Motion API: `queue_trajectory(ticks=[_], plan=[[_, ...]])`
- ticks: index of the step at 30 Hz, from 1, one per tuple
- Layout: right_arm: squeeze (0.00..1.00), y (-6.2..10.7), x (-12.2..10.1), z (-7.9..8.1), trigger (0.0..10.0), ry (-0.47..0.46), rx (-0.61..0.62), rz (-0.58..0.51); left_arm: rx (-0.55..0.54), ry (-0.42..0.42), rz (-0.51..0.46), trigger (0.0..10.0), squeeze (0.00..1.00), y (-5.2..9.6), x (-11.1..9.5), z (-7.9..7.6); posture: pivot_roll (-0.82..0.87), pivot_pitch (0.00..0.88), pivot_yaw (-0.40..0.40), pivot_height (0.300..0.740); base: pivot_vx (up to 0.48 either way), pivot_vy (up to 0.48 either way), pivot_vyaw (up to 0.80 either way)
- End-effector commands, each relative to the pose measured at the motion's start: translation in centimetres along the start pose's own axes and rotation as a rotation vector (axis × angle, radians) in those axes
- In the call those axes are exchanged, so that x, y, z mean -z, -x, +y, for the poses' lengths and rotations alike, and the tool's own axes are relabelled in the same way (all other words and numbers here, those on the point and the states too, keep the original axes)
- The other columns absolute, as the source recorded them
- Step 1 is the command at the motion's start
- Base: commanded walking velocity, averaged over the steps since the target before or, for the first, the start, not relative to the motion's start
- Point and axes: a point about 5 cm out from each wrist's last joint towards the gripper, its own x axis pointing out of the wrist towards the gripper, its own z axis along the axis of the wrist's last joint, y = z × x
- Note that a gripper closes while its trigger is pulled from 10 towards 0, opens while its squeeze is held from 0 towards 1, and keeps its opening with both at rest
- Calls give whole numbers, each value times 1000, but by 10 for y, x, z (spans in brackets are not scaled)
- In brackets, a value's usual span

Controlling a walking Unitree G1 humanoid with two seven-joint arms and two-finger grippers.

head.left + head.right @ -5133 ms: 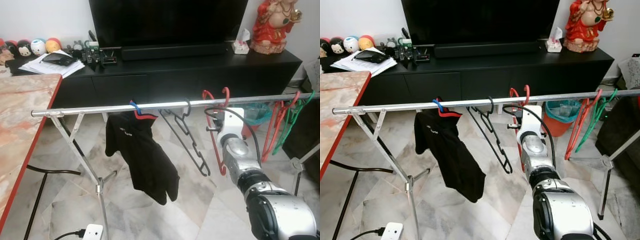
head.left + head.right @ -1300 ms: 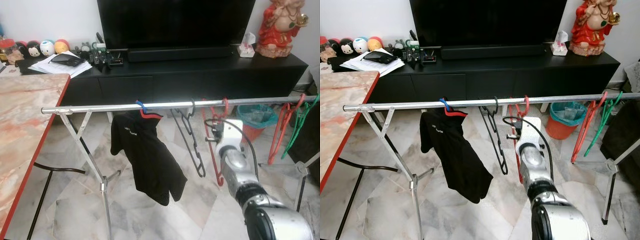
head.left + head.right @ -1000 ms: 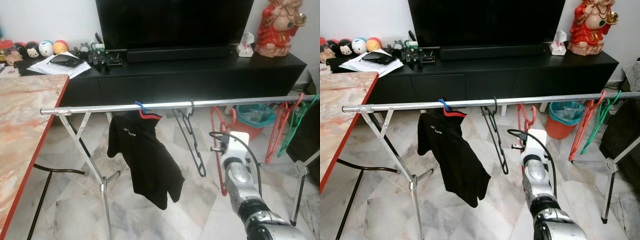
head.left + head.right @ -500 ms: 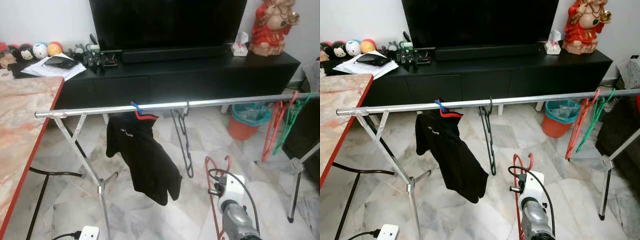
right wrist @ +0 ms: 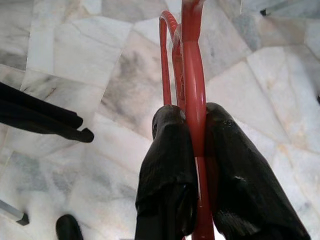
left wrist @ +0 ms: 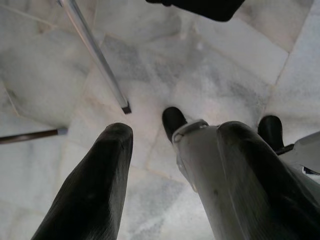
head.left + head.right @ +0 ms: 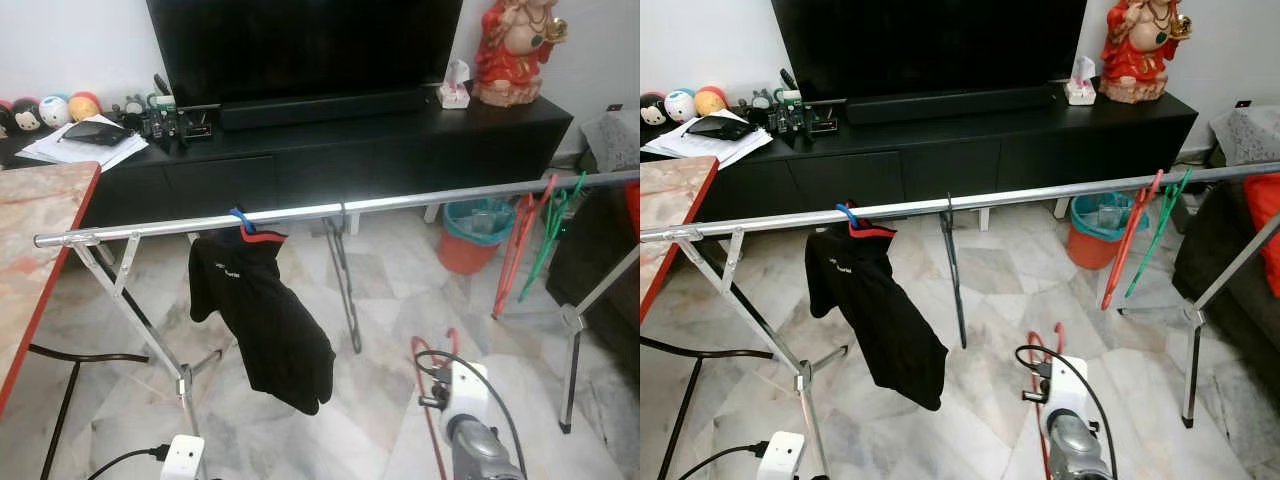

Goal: Hang hanger

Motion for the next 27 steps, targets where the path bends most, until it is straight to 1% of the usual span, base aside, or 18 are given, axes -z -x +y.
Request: queue_trajectory(ticks=[1, 5, 18, 20, 27], plan=[[0, -1, -5, 7, 10000, 3, -20, -23, -5, -2, 38, 10000, 0, 2, 8, 0, -9, 0, 27, 740, 0, -356, 0], [0, -2, -11, 10, 10000, 5, -27, -39, 0, -9, 50, 10000, 0, 2, 10, -1, -9, 0, 29, 740, 0, 0, 0], [0, -3, -13, 9, 10000, 10, -28, -44, 5, 0, 55, 10000, 0, 1, 10, -3, -15, 0, 25, 740, 0, 0, 0], [0, -3, -15, 9, 10000, 7, -28, -49, 4, 28, 38, 10000, 0, 1, 9, -3, -17, 0, 23, 740, 0, 0, 0], [0, -4, -22, 12, 10000, 3, -39, -71, 9, 46, 33, 10000, 0, 1, 8, -4, -20, 0, 23, 740, 0, 0, 0]])
